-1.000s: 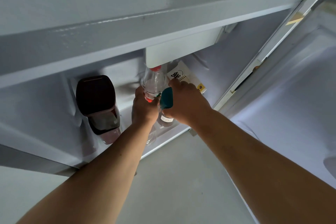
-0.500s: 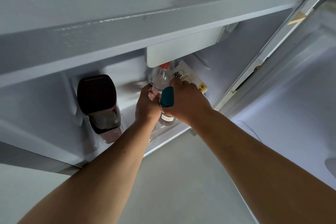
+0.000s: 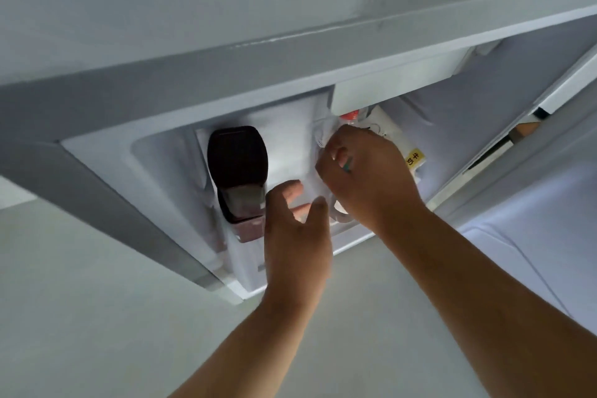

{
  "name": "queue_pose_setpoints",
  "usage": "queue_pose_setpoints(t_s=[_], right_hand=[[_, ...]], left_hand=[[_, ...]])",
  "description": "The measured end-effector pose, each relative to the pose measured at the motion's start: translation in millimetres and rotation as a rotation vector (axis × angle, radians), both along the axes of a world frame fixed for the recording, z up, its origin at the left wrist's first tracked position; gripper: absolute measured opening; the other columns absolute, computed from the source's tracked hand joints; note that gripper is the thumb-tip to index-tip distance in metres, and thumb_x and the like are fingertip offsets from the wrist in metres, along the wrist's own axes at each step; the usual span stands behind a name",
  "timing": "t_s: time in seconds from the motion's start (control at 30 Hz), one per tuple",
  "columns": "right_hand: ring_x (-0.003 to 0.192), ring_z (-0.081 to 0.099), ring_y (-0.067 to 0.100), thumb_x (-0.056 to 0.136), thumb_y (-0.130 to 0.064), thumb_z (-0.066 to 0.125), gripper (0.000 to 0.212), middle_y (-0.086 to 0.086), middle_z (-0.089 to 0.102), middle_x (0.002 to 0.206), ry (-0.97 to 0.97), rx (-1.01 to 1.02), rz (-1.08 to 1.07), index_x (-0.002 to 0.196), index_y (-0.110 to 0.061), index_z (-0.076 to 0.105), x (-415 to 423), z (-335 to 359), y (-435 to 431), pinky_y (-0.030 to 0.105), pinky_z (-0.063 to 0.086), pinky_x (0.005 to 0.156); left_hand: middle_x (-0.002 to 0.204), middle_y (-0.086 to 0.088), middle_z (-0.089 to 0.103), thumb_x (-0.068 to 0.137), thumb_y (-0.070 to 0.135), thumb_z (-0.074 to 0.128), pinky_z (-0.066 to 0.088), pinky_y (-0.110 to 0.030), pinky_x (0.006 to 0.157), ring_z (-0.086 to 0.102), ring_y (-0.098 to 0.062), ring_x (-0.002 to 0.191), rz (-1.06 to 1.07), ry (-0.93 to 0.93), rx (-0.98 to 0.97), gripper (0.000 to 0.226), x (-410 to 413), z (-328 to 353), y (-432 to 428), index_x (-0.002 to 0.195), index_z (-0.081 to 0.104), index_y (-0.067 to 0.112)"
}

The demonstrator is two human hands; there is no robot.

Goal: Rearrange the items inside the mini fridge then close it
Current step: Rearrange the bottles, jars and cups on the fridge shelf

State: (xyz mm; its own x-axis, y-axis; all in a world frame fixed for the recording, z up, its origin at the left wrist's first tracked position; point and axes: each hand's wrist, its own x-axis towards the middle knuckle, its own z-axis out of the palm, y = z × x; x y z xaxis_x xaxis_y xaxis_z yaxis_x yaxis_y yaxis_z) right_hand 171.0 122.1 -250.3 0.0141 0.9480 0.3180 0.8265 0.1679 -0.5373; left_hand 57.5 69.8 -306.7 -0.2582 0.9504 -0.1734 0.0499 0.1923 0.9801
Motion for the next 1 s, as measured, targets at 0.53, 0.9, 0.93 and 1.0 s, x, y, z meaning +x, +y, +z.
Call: queue_pose_setpoints(t_s=[0.53, 0.9, 0.93, 1.0], right_hand=[[0.083, 0.075, 0.024, 0.093, -0.04, 0.072, 0.034, 0.013, 0.068, 0.091, 0.563, -0.765, 0.122, 0.092, -0.007, 0.064, -63.5, -3.2, 65.2, 0.037, 0.065, 0.075], [0.084, 0.076, 0.024, 0.094, -0.046, 0.067, 0.036, 0.008, 0.073, 0.093, 0.42, -0.611, 0.119, 0.096, -0.01, 0.063, -29.9, 22.8, 53.0, 0.049, 0.059, 0.091], [0.086, 0.074, 0.025, 0.095, -0.048, 0.065, 0.037, 0.008, 0.072, 0.095, 0.381, -0.595, 0.099, 0.097, -0.011, 0.062, -24.0, 24.9, 52.2, 0.048, 0.059, 0.09], [0.089, 0.072, 0.027, 0.097, -0.049, 0.061, 0.034, 0.011, 0.07, 0.097, 0.277, -0.588, 0.042, 0.093, -0.015, 0.061, -13.1, 25.5, 50.2, 0.044, 0.057, 0.086]], left_hand=[[0.107, -0.007, 0.073, 0.106, 0.048, 0.049, 0.059, -0.042, 0.087, 0.073, -0.028, 0.086, 0.446, -0.417, -0.27, 0.041, -20.0, 41.9, 20.4, 0.122, 0.063, 0.012], [0.108, -0.009, 0.077, 0.107, 0.034, 0.054, 0.062, -0.044, 0.086, 0.074, -0.034, 0.101, 0.33, -0.405, -0.156, 0.019, 1.2, 43.7, 20.3, 0.104, 0.064, 0.018], [0.11, -0.009, 0.077, 0.106, 0.034, 0.054, 0.062, -0.044, 0.091, 0.075, -0.032, 0.102, 0.297, -0.445, -0.18, 0.021, 5.1, 43.1, 21.8, 0.108, 0.065, 0.015], [0.114, -0.006, 0.078, 0.106, 0.033, 0.055, 0.06, -0.043, 0.096, 0.078, -0.026, 0.097, 0.232, -0.528, -0.224, 0.023, 11.5, 40.0, 24.9, 0.114, 0.066, 0.015]])
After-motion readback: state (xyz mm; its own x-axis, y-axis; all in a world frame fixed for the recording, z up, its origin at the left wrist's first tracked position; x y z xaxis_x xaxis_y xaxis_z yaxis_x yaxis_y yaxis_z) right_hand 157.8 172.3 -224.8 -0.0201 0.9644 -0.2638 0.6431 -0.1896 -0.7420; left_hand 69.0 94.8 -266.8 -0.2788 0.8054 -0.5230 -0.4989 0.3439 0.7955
